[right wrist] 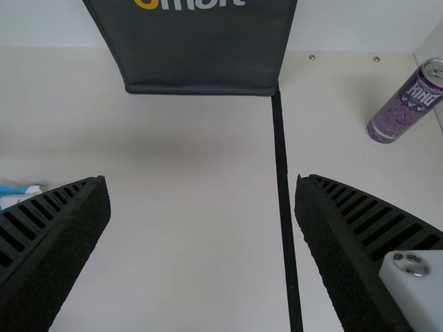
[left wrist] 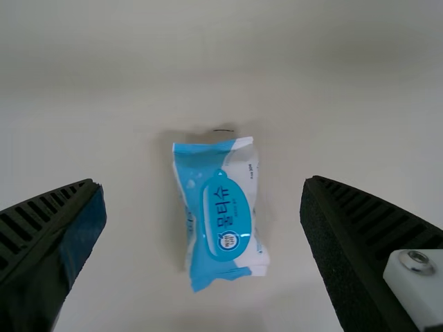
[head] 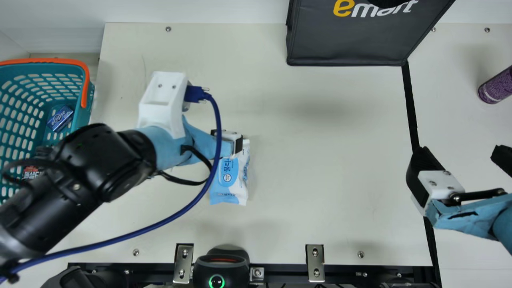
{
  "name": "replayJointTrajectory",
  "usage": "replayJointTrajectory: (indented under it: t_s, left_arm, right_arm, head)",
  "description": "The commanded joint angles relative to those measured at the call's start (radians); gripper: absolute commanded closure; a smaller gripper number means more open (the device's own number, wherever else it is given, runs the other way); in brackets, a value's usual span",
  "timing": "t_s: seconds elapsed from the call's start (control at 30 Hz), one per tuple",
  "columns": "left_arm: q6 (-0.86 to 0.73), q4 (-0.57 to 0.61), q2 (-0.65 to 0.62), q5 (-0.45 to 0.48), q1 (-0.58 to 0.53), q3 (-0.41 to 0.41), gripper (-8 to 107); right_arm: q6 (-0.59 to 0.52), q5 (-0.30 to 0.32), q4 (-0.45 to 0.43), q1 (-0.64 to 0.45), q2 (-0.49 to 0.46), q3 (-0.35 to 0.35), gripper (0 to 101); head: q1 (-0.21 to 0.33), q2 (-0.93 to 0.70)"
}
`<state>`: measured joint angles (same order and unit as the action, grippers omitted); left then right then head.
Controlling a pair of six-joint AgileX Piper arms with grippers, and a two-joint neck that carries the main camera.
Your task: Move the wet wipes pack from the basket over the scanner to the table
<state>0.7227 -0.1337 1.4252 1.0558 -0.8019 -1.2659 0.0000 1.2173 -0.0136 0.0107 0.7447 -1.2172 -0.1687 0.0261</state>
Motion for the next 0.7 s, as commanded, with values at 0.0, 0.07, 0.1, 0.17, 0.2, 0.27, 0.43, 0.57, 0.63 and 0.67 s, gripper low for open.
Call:
replayJointTrajectory:
  t_s: [0.0,0.07,0.1,0.17,0.2,0.27,0.43,0.57,0.63,0.67]
  left_arm:
    - [0.067,-0.009,0.03,0.01,-0.015,-0.016,22]
    - [0.114,-0.027,0.056,0.024,-0.032,-0.031,36]
    - [0.136,-0.036,0.069,0.032,-0.04,-0.038,42]
    - [0.182,-0.052,0.094,0.05,-0.057,-0.054,56]
    - [0.204,-0.059,0.106,0.058,-0.065,-0.06,62]
    - [0.244,-0.069,0.13,0.076,-0.081,-0.075,76]
    - [0.309,-0.069,0.182,0.112,-0.109,-0.102,107]
    - [0.328,-0.054,0.221,0.132,-0.12,-0.115,107]
    - [0.328,-0.045,0.239,0.144,-0.121,-0.121,107]
    - [0.326,-0.039,0.249,0.151,-0.122,-0.124,107]
  right_arm:
    - [0.0,0.0,0.0,0.0,0.0,0.0,6]
    - [0.0,0.0,0.0,0.0,0.0,0.0,6]
    - [0.0,0.0,0.0,0.0,0.0,0.0,6]
    - [0.0,0.0,0.0,0.0,0.0,0.0,6]
    - [0.0,0.0,0.0,0.0,0.0,0.0,6]
    - [0.0,0.0,0.0,0.0,0.0,0.0,6]
    - [0.0,0.0,0.0,0.0,0.0,0.0,6]
    - [0.0,0.0,0.0,0.0,0.0,0.0,6]
    - [0.0,0.0,0.0,0.0,0.0,0.0,6]
    - [0.0,0.0,0.0,0.0,0.0,0.0,6]
  head:
    - [0.03,0.001]
    - [0.03,0.001]
    - [0.03,0.001]
    - [0.03,0.001]
    - [0.03,0.001]
    - [0.03,0.001]
    - [0.03,0.001]
    - [0.03,0.001]
    - [0.03,0.001]
    - [0.03,0.001]
